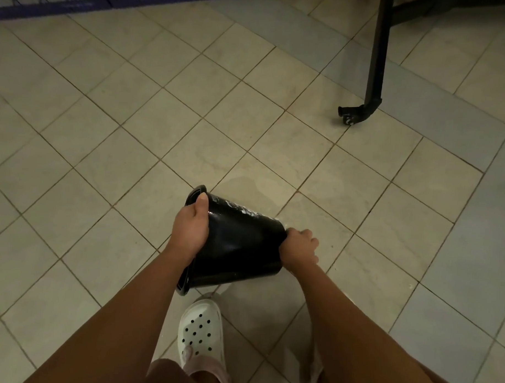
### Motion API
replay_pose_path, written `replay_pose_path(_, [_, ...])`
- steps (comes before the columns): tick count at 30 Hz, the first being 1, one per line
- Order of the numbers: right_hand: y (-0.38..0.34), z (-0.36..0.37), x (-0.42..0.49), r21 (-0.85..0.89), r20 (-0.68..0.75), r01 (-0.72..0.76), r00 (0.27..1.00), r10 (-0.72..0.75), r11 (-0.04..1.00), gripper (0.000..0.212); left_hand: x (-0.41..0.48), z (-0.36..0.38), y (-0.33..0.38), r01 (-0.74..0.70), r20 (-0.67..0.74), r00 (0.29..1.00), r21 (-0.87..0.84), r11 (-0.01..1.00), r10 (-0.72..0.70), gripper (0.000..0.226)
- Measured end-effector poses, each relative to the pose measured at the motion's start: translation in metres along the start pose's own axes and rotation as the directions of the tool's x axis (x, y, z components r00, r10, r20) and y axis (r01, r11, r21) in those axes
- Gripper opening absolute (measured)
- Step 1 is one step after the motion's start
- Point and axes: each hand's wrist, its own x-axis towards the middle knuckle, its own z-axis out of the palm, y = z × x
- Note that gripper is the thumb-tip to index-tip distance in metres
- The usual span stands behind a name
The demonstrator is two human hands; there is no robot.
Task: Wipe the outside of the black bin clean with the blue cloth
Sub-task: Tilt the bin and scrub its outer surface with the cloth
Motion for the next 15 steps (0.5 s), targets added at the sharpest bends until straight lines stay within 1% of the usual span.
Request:
replay_pose_path(1, [0.010, 0.005, -0.003, -0.005, 0.050, -0.021, 0.999, 0.021, 1.000, 0.036, 0.001, -0.001, 0.000, 0.014, -0.020, 1.000, -0.030, 0.999, -0.015, 0.050])
replay_pose_path(2, [0.019, 0.011, -0.008, 0.005, 0.060, -0.052, 0.997, 0.052, 0.999, 0.034, 0.002, -0.003, 0.000, 0.034, -0.037, 0.999, -0.074, 0.997, -0.036, 0.051])
replay_pose_path(3, [0.024, 0.016, -0.012, 0.059, 0.037, -0.101, 0.994, 0.099, 0.993, 0.031, 0.005, -0.003, 0.000, 0.050, -0.049, 0.997, -0.113, 0.992, -0.056, 0.053])
replay_pose_path(4, [0.026, 0.021, -0.015, 0.141, 0.019, -0.171, 0.985, 0.170, 0.975, 0.028, 0.007, -0.003, 0.002, 0.066, -0.057, 0.996, -0.140, 0.988, -0.074, 0.055])
replay_pose_path(5, [0.026, 0.025, -0.019, 0.258, -0.008, -0.243, 0.967, 0.253, 0.935, 0.024, 0.007, -0.002, 0.004, 0.074, -0.069, 0.994, -0.154, 0.985, -0.085, 0.057])
replay_pose_path(6, [0.019, 0.023, -0.024, 0.359, -0.052, -0.282, 0.946, 0.320, 0.890, 0.021, 0.007, -0.001, 0.005, 0.072, -0.077, 0.993, -0.161, 0.984, -0.086, 0.058])
replay_pose_path(7, [0.013, 0.022, -0.026, 0.451, -0.109, -0.267, 0.931, 0.349, 0.852, 0.020, 0.006, 0.002, 0.009, 0.064, -0.082, 0.994, -0.166, 0.984, -0.078, 0.056])
replay_pose_path(8, [0.002, 0.019, -0.030, 0.506, -0.159, -0.210, 0.930, 0.330, 0.837, 0.024, 0.004, 0.005, 0.010, 0.063, -0.083, 0.993, -0.171, 0.983, -0.078, 0.054])
replay_pose_path(10, [-0.023, 0.016, -0.043, 0.613, -0.197, -0.128, 0.931, 0.308, 0.779, 0.034, 0.000, 0.012, 0.011, 0.063, -0.100, 0.992, -0.171, 0.983, -0.081, 0.049])
replay_pose_path(11, [-0.035, 0.016, -0.049, 0.662, -0.234, -0.093, 0.917, 0.323, 0.744, 0.035, -0.002, 0.014, 0.011, 0.064, -0.111, 0.990, -0.176, 0.982, -0.084, 0.048])
replay_pose_path(12, [-0.046, 0.018, -0.057, 0.657, -0.273, -0.090, 0.897, 0.347, 0.749, 0.034, -0.002, 0.016, 0.011, 0.073, -0.115, 0.989, -0.193, 0.978, -0.097, 0.050])
replay_pose_path(13, [-0.055, 0.023, -0.065, 0.659, -0.282, -0.107, 0.882, 0.377, 0.744, 0.035, -0.002, 0.016, 0.010, 0.082, -0.118, 0.987, -0.207, 0.975, -0.108, 0.056])
replay_pose_path(14, [-0.063, 0.026, -0.075, 0.627, -0.294, -0.070, 0.901, 0.318, 0.776, 0.039, -0.002, 0.016, 0.010, 0.098, -0.122, 0.985, -0.217, 0.971, -0.126, 0.060])
replay_pose_path(15, [-0.070, 0.032, -0.084, 0.680, -0.239, -0.022, 0.939, 0.249, 0.733, 0.046, -0.001, 0.016, 0.010, 0.109, -0.127, 0.982, -0.225, 0.968, -0.140, 0.062])
